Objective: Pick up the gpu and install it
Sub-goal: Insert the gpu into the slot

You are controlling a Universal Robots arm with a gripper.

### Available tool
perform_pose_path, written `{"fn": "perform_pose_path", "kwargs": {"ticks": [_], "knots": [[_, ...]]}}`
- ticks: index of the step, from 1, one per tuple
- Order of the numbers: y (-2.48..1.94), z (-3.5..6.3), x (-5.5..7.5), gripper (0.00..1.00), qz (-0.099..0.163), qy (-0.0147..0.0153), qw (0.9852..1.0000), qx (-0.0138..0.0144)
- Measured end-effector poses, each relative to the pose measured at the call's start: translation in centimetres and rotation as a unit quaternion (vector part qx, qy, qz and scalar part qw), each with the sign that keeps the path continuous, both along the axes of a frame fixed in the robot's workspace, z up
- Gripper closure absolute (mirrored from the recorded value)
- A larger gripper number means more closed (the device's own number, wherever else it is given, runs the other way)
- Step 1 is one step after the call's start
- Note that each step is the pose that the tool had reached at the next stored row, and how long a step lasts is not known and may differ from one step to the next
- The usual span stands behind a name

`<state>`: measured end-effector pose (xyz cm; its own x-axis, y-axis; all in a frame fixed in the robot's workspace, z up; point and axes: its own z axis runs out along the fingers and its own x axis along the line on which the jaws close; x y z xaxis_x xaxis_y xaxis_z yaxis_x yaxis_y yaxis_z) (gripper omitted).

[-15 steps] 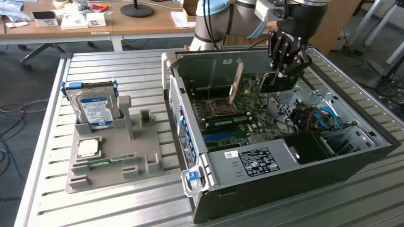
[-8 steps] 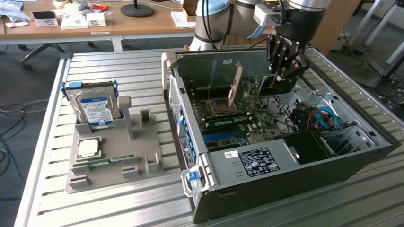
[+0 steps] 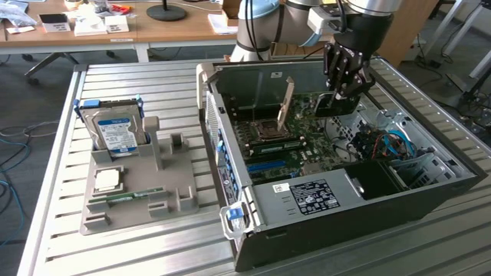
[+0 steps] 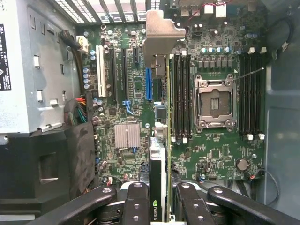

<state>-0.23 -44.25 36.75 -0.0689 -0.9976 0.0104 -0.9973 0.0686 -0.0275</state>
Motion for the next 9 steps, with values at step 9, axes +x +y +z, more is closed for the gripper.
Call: {"fn": "perform_pose_path", "kwargs": {"ticks": [9], "knots": [[0.0,-0.91,-0.53,0.73,0.0,0.0,1.0,-0.0001]]}}
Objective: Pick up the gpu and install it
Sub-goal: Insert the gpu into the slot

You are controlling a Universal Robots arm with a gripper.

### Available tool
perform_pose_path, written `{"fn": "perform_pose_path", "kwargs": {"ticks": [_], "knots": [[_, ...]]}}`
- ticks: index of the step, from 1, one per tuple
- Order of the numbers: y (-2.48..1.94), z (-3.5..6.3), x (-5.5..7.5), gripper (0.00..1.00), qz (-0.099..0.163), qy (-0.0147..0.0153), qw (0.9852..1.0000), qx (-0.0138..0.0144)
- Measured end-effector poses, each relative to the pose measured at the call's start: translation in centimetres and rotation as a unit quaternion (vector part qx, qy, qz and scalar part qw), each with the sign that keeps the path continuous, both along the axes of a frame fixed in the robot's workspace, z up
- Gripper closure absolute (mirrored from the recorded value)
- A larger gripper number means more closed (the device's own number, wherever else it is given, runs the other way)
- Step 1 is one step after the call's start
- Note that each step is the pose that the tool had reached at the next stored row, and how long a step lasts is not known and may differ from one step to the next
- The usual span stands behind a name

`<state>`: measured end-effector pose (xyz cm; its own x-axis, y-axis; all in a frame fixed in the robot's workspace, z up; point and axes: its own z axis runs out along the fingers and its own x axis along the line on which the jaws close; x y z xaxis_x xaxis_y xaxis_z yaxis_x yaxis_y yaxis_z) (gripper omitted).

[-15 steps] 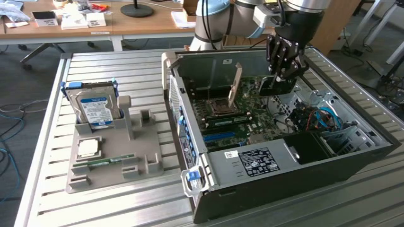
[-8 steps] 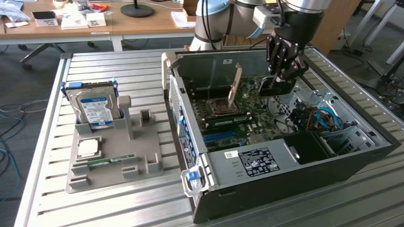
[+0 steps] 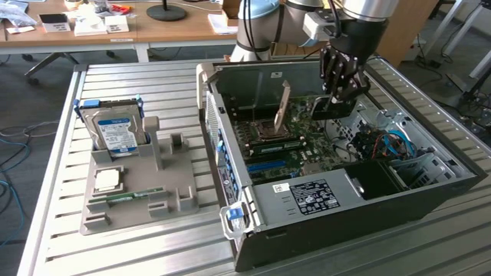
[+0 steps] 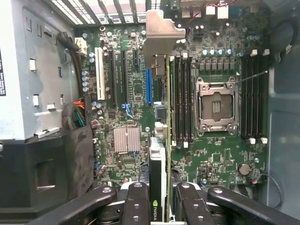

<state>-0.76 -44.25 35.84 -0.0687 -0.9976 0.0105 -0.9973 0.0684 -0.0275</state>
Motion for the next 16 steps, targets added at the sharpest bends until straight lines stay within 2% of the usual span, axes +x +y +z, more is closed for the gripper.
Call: {"fn": "perform_pose_path", "kwargs": {"ticks": [5,10,16], "knots": [[0.0,-0.67,-0.2,0.73,0.0,0.0,1.0,0.0],[0.0,-1.06,-1.2,0.73,0.0,-0.0001,1.0,0.0],[-0.08,-2.05,-1.9,0.73,0.0,0.0,1.0,0.0]]}}
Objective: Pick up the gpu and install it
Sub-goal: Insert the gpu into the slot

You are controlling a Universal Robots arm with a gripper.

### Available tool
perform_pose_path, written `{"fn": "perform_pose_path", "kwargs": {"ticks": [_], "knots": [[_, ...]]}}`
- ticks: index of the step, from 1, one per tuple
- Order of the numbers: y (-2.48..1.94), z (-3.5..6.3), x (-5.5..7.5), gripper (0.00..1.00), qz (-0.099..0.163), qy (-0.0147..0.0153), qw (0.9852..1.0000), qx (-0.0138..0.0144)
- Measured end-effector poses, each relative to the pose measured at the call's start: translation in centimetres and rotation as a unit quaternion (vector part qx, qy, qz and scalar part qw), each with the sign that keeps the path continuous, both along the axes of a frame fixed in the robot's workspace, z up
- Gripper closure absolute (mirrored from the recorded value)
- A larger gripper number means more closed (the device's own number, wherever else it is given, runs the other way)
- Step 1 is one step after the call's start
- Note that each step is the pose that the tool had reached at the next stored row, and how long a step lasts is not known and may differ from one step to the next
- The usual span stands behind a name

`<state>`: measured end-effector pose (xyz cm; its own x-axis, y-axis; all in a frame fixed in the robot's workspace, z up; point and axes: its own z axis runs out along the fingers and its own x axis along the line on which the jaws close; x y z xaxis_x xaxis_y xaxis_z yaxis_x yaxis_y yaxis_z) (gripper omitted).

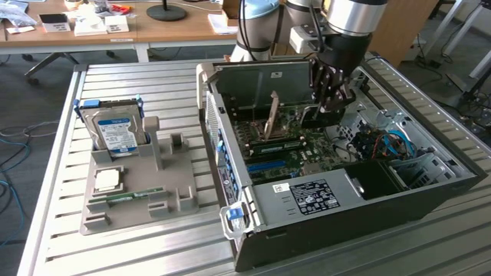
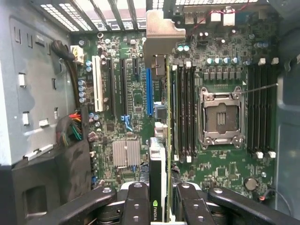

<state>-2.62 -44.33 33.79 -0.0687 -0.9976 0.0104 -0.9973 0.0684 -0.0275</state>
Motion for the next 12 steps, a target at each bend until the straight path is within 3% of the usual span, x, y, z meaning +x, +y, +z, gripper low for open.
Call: {"fn": "perform_pose_path", "kwargs": {"ticks": [4,12], "knots": [[-0.13,-0.51,-0.48,0.73,0.0,0.0,1.0,0.0001],[-0.14,-0.55,-0.51,0.73,0.0,0.0,1.0,0.0]]}}
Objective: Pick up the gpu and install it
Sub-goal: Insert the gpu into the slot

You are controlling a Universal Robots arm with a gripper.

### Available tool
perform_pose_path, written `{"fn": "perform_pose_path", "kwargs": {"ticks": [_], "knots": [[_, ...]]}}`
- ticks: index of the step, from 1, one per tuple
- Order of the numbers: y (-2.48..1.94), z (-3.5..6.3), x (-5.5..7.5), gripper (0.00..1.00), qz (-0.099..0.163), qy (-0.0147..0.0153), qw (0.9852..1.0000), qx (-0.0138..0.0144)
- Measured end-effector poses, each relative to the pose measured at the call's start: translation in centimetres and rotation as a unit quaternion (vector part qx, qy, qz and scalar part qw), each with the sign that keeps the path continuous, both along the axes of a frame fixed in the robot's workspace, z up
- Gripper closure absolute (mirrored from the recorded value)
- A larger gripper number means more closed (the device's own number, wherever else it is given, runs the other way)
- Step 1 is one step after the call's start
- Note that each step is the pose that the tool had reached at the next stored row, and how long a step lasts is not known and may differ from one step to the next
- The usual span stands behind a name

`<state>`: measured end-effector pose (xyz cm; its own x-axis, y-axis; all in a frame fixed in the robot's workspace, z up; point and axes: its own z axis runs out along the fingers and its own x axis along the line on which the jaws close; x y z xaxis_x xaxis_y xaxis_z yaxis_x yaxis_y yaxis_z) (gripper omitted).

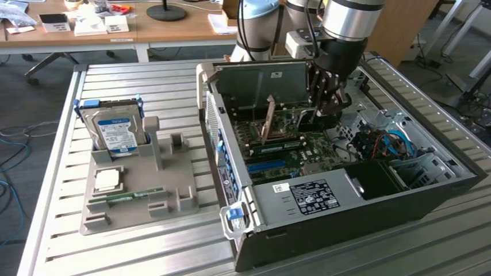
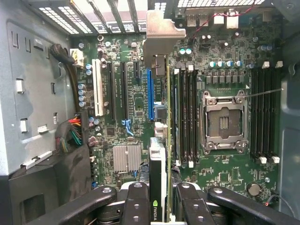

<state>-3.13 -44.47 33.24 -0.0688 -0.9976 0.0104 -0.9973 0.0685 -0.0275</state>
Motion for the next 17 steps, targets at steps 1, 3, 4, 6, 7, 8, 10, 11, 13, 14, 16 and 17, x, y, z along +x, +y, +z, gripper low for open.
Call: {"fn": "perform_pose_path", "kwargs": {"ticks": [1,3,4,6,7,8,10,11,13,14,16,17], "knots": [[0.0,0.0,0.0,0.73,0.0,0.0,1.0,0.0],[0.0,-0.02,0.0,0.73,0.0,0.0,1.0,0.0],[0.0,-0.11,0.0,0.73,0.0,-0.0001,1.0,0.0002],[0.0,-0.33,0.0,0.73,0.0,0.0,1.0,0.0],[0.0,-0.48,0.0,0.73,0.0,0.0,1.0,0.0001],[0.0,-0.6,-0.01,0.73,0.0,0.0,1.0,0.0],[0.0,-0.83,-0.01,0.73,0.0,0.0,1.0,0.0],[0.0,-0.93,-0.01,0.73,0.0,0.0,1.0,0.0],[0.0,-0.98,-0.01,0.73,0.0,0.0,1.0,-0.0001],[0.0,-0.98,-0.01,0.73,0.0,0.0,1.0,-0.0001],[0.0,-0.99,-0.01,0.73,0.0,0.0,1.0,-0.0001],[0.0,-0.99,-0.01,0.73,0.0,0.0,1.0,0.0]]}}
